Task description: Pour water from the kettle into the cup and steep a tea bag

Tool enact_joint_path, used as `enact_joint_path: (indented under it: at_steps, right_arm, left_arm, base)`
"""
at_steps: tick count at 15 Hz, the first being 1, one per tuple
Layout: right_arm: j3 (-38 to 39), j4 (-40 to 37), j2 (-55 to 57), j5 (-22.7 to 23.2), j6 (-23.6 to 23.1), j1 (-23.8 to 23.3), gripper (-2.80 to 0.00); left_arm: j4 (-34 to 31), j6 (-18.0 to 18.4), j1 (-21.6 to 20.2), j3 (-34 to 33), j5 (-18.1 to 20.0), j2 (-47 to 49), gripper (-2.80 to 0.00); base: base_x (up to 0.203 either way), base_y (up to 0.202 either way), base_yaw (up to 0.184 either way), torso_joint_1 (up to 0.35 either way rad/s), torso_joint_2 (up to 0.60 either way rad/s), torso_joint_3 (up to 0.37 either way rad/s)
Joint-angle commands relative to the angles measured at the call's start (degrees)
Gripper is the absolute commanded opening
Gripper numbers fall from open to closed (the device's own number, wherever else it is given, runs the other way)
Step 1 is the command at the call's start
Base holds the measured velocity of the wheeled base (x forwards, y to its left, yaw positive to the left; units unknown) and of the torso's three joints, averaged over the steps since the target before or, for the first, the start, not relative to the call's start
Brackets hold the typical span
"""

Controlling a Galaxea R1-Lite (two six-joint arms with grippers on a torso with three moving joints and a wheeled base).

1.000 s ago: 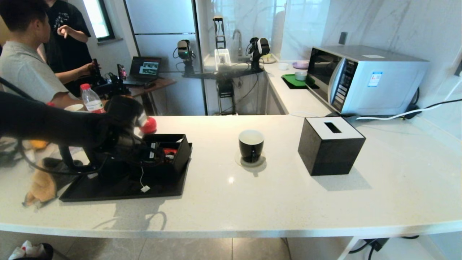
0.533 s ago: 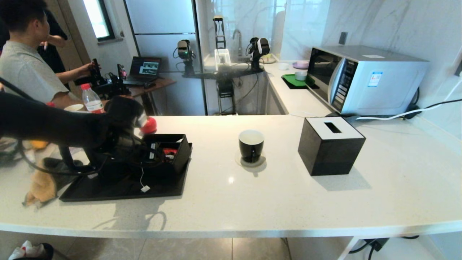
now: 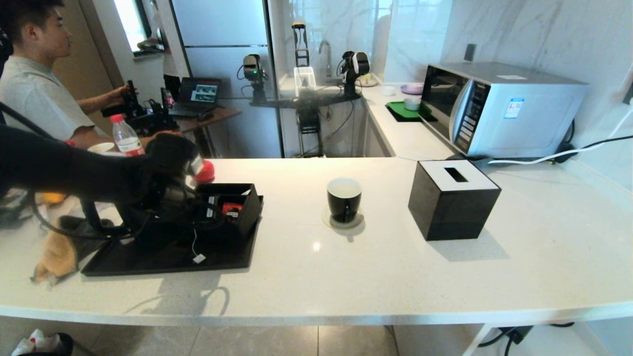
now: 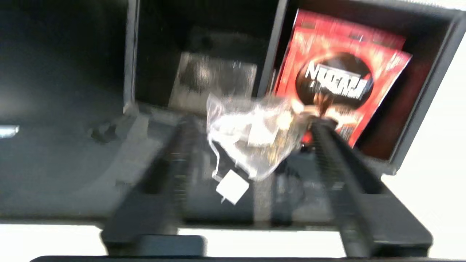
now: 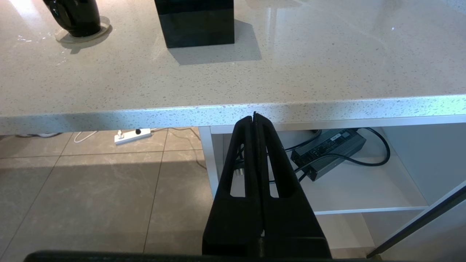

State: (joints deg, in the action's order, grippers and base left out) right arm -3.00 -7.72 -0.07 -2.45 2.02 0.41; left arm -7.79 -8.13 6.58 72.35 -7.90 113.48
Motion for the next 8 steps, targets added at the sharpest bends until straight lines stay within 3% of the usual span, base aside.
enact_joint_path:
  at_steps: [1, 8]
  right_arm:
    - [0.0, 0.0, 0.1, 0.0, 0.1, 0.0, -2.80]
    - [0.0, 0.0, 0.1, 0.0, 0.1, 0.0, -2.80]
  left_arm:
    - [0.2, 0.0, -0.1, 0.0, -0.1, 0.3, -2.80]
    - [0.2, 0.1, -0.1, 0.0, -0.2, 0.2, -2.80]
  base:
    - [0.000, 0.000, 0.000, 0.000, 0.00, 0.000]
    - [0.000, 0.000, 0.000, 0.000, 0.00, 0.000]
